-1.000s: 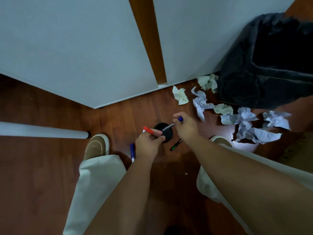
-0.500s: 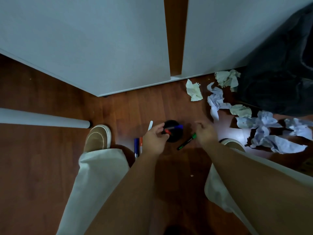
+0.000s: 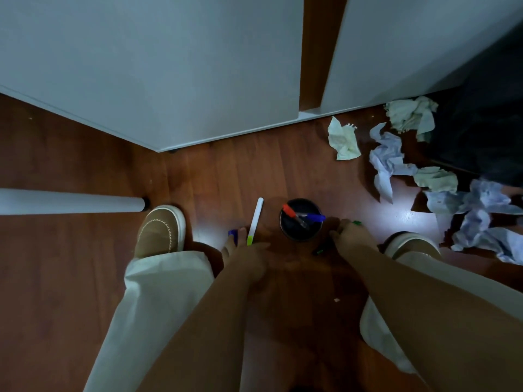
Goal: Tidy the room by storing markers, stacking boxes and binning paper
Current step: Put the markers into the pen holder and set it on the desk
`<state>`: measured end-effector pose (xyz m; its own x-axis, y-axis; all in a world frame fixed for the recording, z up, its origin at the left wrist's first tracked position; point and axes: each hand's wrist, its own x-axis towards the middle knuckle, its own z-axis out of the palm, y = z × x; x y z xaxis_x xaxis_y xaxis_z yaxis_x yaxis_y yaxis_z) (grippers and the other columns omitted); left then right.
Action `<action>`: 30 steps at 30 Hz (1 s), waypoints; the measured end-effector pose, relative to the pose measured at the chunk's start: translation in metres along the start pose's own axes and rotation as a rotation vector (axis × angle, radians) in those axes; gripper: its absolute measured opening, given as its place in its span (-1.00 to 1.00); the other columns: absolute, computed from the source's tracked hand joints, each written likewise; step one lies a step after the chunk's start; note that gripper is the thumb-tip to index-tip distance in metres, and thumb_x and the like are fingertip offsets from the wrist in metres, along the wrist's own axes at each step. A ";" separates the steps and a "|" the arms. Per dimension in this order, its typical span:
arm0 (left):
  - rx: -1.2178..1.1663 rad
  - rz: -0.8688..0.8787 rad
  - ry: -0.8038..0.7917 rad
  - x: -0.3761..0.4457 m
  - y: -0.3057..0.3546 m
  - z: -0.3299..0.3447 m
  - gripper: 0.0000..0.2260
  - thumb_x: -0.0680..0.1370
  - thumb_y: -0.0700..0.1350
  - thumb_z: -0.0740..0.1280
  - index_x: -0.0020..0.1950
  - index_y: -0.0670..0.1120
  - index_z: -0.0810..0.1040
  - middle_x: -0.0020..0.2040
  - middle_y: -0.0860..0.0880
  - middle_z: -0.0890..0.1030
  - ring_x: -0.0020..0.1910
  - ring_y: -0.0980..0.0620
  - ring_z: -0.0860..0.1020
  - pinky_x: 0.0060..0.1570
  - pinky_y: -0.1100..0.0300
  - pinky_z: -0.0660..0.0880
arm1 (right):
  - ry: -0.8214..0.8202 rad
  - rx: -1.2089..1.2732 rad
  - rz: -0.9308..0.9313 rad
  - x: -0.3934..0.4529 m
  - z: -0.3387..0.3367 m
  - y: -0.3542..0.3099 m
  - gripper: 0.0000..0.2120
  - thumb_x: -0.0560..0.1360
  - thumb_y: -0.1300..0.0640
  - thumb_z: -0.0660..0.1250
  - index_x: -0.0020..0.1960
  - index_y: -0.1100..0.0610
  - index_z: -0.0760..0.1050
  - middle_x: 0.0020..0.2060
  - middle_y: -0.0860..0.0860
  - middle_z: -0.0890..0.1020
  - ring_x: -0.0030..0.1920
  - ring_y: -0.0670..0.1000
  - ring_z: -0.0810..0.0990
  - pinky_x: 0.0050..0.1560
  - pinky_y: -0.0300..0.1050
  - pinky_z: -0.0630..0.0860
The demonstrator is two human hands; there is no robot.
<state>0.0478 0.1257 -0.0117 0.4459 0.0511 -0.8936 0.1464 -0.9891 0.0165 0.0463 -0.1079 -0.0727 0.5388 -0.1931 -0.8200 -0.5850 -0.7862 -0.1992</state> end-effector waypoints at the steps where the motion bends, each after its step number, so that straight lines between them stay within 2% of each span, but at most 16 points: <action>1: 0.014 0.002 -0.015 0.006 0.001 0.004 -0.58 0.60 0.14 0.17 0.46 0.34 0.26 0.62 -0.06 -0.17 0.55 -0.28 -0.22 0.48 -0.24 -0.16 | 0.004 -0.014 0.002 0.004 0.000 0.002 -0.70 0.58 0.02 0.22 0.21 0.18 0.45 0.03 0.14 0.56 0.01 0.12 0.56 -0.03 -0.03 0.49; 3: 0.023 -0.002 -0.016 0.016 0.005 0.007 -0.56 0.57 0.18 0.19 0.47 0.32 0.26 0.62 -0.07 -0.17 0.54 -0.28 -0.26 0.47 -0.26 -0.22 | -0.008 -0.048 0.019 0.012 -0.003 0.007 -0.73 0.56 0.05 0.26 0.18 0.19 0.47 0.04 0.14 0.57 0.02 0.12 0.57 -0.02 -0.04 0.50; 6: -0.091 -0.019 0.024 0.028 0.011 0.010 -0.49 0.50 0.29 0.25 0.44 0.23 0.34 0.60 -0.08 -0.07 0.55 -0.27 -0.22 0.46 -0.29 -0.18 | -0.021 -0.124 0.067 0.021 -0.014 0.020 -0.72 0.56 0.18 0.26 0.25 0.24 0.45 0.17 0.19 0.56 0.18 0.17 0.55 0.16 -0.02 0.48; 8: -0.246 -0.076 -0.035 0.029 0.017 0.012 -0.22 0.36 0.40 0.33 0.52 0.14 0.25 0.59 -0.06 -0.03 0.55 -0.27 -0.16 0.45 -0.26 -0.11 | -0.021 -0.121 0.092 0.025 -0.022 0.029 -0.65 0.55 0.22 0.25 0.33 0.25 0.37 0.22 0.21 0.53 0.23 0.18 0.53 0.22 -0.01 0.46; 10: -0.404 -0.171 -0.078 0.028 0.025 0.011 -0.08 0.32 0.30 0.42 0.56 0.06 0.11 0.55 -0.07 0.04 0.52 -0.27 -0.02 0.44 -0.19 0.06 | -0.004 -0.052 0.079 0.023 -0.028 0.033 -0.58 0.51 0.25 0.30 0.34 0.21 0.30 0.09 0.18 0.54 0.15 0.18 0.55 0.09 0.01 0.48; 12: -0.390 -0.125 -0.115 0.023 0.032 0.004 -0.28 0.45 0.10 0.39 0.53 -0.06 0.20 0.46 -0.06 0.17 0.44 -0.23 0.17 0.38 -0.05 0.23 | 0.006 0.058 0.015 0.018 -0.034 0.032 -0.52 0.44 0.27 0.37 0.27 0.13 0.24 -0.06 0.10 0.49 0.01 0.14 0.55 -0.08 -0.07 0.45; 14: -0.331 -0.041 -0.083 0.014 0.039 0.001 -0.57 0.59 -0.07 0.27 0.43 -0.15 0.34 0.31 0.04 0.24 0.37 -0.14 0.31 0.33 0.12 0.28 | 0.007 0.164 -0.059 0.010 -0.040 0.029 -0.47 0.41 0.26 0.42 0.26 0.09 0.22 -0.07 0.06 0.48 -0.06 0.08 0.55 -0.19 -0.19 0.40; 17: -0.303 -0.069 0.102 0.008 0.040 0.002 -0.66 0.64 -0.21 0.18 0.42 -0.22 0.34 0.38 -0.11 0.37 0.34 -0.10 0.41 0.28 0.24 0.34 | 0.044 0.351 -0.120 0.002 -0.052 0.022 -0.44 0.41 0.26 0.43 0.28 0.09 0.21 -0.16 0.10 0.54 -0.27 -0.02 0.52 -0.38 -0.28 0.33; 18: -0.300 -0.076 0.162 0.001 0.042 -0.001 -0.65 0.64 -0.24 0.17 0.43 -0.23 0.34 0.40 -0.15 0.37 0.35 -0.11 0.41 0.21 0.34 0.37 | 0.070 0.439 -0.117 -0.001 -0.059 0.019 -0.49 0.41 0.27 0.42 0.23 0.06 0.23 -0.19 0.09 0.53 -0.26 0.02 0.53 -0.35 -0.25 0.38; 20: -0.415 -0.112 0.244 -0.015 0.041 -0.007 -0.66 0.66 -0.30 0.11 0.43 -0.29 0.36 0.43 -0.18 0.38 0.37 -0.14 0.40 -0.14 0.61 0.39 | 0.130 0.607 -0.106 -0.009 -0.071 0.009 -0.56 0.38 0.27 0.43 0.08 -0.04 0.28 -0.20 0.06 0.51 -0.15 0.14 0.57 -0.18 -0.07 0.52; 21: -0.476 -0.131 0.276 -0.022 0.040 -0.011 -0.66 0.66 -0.32 0.08 0.43 -0.31 0.37 0.43 -0.19 0.40 0.37 -0.14 0.40 -0.29 0.64 0.36 | 0.159 0.661 -0.116 -0.013 -0.077 0.003 -0.56 0.37 0.27 0.44 0.06 -0.07 0.30 -0.19 0.04 0.51 -0.12 0.16 0.58 -0.10 0.02 0.55; 22: -0.473 -0.114 0.328 -0.030 0.036 -0.017 -0.66 0.66 -0.34 0.08 0.42 -0.30 0.39 0.42 -0.21 0.42 0.35 -0.15 0.42 -0.34 0.63 0.35 | 0.175 0.696 -0.127 -0.016 -0.083 -0.003 -0.54 0.36 0.26 0.45 0.07 -0.07 0.30 -0.20 0.03 0.51 -0.13 0.15 0.58 -0.07 0.06 0.55; 24: -0.498 -0.095 0.425 -0.038 0.028 -0.022 -0.67 0.64 -0.33 0.13 0.36 -0.19 0.51 0.34 -0.20 0.49 0.22 -0.16 0.53 -0.24 0.53 0.46 | 0.166 0.725 -0.143 -0.024 -0.092 -0.019 -0.52 0.38 0.26 0.45 0.15 -0.03 0.30 -0.25 0.01 0.51 -0.24 0.09 0.56 -0.14 -0.01 0.53; 26: -0.442 -0.006 0.547 -0.050 0.024 -0.027 -0.72 0.59 -0.31 0.22 0.19 -0.12 0.65 0.14 -0.20 0.59 -0.02 -0.20 0.62 -0.12 0.16 0.57 | 0.148 0.742 -0.167 -0.032 -0.097 -0.034 -0.58 0.42 0.24 0.42 0.15 -0.01 0.31 -0.30 0.02 0.53 -0.32 0.06 0.57 -0.17 -0.04 0.54; 27: -0.464 0.034 0.614 -0.056 0.023 -0.028 -0.77 0.56 -0.30 0.27 0.11 -0.15 0.67 0.03 -0.21 0.62 -0.09 -0.22 0.61 -0.15 0.08 0.53 | 0.153 0.738 -0.189 -0.038 -0.097 -0.041 -0.63 0.43 0.22 0.40 0.11 -0.03 0.32 -0.31 0.01 0.53 -0.31 0.08 0.59 -0.16 -0.02 0.55; 30: -0.615 0.088 0.736 -0.075 0.028 -0.035 -0.90 0.47 -0.25 0.36 -0.05 -0.11 0.61 -0.14 -0.12 0.59 -0.21 -0.12 0.56 -0.28 0.17 0.35 | 0.208 0.638 -0.263 -0.054 -0.092 -0.056 -0.76 0.49 0.17 0.36 0.05 -0.04 0.35 -0.24 -0.01 0.54 -0.23 0.03 0.57 -0.22 -0.13 0.50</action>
<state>0.0496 0.0985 0.0717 0.8888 0.2613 -0.3765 0.4301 -0.7590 0.4888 0.1052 -0.1075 0.0320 0.7776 -0.2021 -0.5954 -0.6260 -0.3381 -0.7028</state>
